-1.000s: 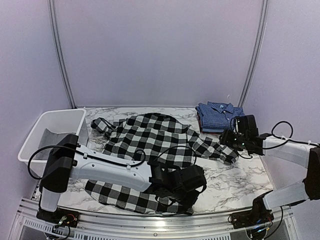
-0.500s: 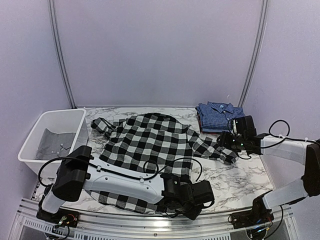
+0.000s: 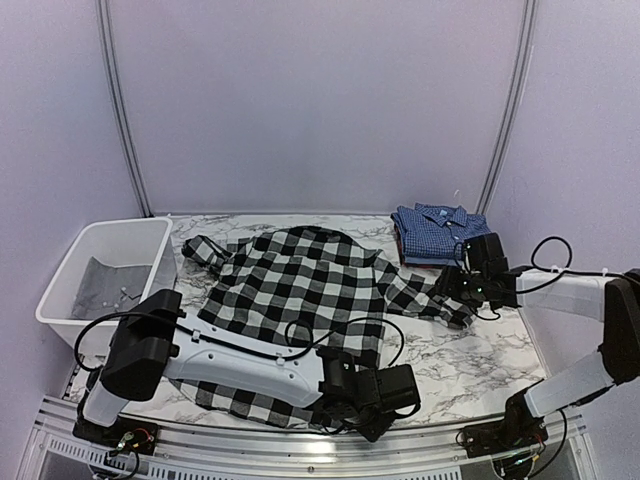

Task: Fold and stack the long sleeve shirts
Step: Pick up the flattened shirt from the center of the board.

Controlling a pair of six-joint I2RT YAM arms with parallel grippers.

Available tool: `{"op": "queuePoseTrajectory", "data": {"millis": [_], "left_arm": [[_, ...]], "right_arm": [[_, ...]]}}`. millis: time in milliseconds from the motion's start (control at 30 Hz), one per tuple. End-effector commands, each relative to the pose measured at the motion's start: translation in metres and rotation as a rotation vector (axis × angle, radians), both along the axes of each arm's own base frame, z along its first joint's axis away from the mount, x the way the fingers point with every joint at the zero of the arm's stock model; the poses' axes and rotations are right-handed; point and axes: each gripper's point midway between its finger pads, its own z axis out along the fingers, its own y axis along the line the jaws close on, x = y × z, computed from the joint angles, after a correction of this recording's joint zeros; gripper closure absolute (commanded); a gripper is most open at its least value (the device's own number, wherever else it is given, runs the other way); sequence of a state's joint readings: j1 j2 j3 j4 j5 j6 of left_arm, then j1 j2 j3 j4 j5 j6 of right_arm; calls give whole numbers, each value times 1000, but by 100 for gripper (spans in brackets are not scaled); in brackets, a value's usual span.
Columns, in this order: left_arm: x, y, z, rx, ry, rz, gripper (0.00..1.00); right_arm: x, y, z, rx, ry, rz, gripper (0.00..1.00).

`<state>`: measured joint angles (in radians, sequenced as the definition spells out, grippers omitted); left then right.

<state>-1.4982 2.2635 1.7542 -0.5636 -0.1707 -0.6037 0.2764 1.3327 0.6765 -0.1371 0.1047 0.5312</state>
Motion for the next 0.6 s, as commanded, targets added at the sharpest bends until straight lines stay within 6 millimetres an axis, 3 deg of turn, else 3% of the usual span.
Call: {"op": "queuePoseTrajectory", "data": {"millis": [0, 167, 333, 567], "left_arm": [[6, 16, 19, 13, -33, -33, 99], [19, 17, 47, -84, -29, -38, 100], [29, 15, 62, -152, 4, -57, 100], [36, 23, 53, -150, 65, -69, 100]], "right_arm": [[20, -9, 8, -46, -22, -50, 35], [42, -8, -3, -104, 15, -41, 35], [59, -14, -15, -187, 68, -59, 36], [61, -41, -30, -343, 115, -126, 34]]}}
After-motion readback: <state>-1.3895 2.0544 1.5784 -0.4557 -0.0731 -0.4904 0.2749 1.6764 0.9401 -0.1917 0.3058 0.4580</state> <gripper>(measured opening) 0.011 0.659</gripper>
